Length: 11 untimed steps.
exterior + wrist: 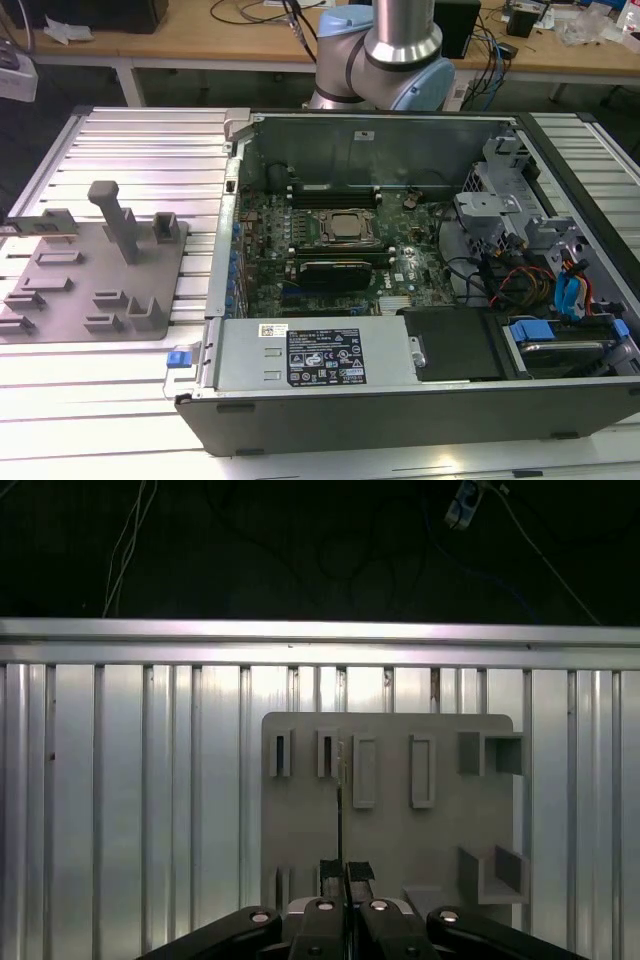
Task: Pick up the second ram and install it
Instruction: 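Pick up the second ram and move it above second insertion slot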
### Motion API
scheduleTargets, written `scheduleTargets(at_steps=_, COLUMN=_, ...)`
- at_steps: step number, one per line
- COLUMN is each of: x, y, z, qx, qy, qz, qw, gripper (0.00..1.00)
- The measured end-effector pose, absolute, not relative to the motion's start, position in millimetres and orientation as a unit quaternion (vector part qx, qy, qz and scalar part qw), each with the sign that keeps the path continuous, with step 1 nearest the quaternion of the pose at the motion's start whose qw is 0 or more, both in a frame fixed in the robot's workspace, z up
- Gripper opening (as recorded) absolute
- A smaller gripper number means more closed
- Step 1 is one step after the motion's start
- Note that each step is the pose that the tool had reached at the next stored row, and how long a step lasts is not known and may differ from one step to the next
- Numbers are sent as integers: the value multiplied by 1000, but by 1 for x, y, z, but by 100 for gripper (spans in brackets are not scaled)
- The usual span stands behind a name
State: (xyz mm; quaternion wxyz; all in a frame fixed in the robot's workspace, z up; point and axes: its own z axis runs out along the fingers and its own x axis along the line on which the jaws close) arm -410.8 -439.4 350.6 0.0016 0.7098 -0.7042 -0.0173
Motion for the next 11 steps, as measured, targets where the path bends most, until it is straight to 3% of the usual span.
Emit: scheduleTargets(at_steps=11, x=-411, y=-439, z=373, qx=710, qy=-704, qz=-17, qw=2, gripper=10)
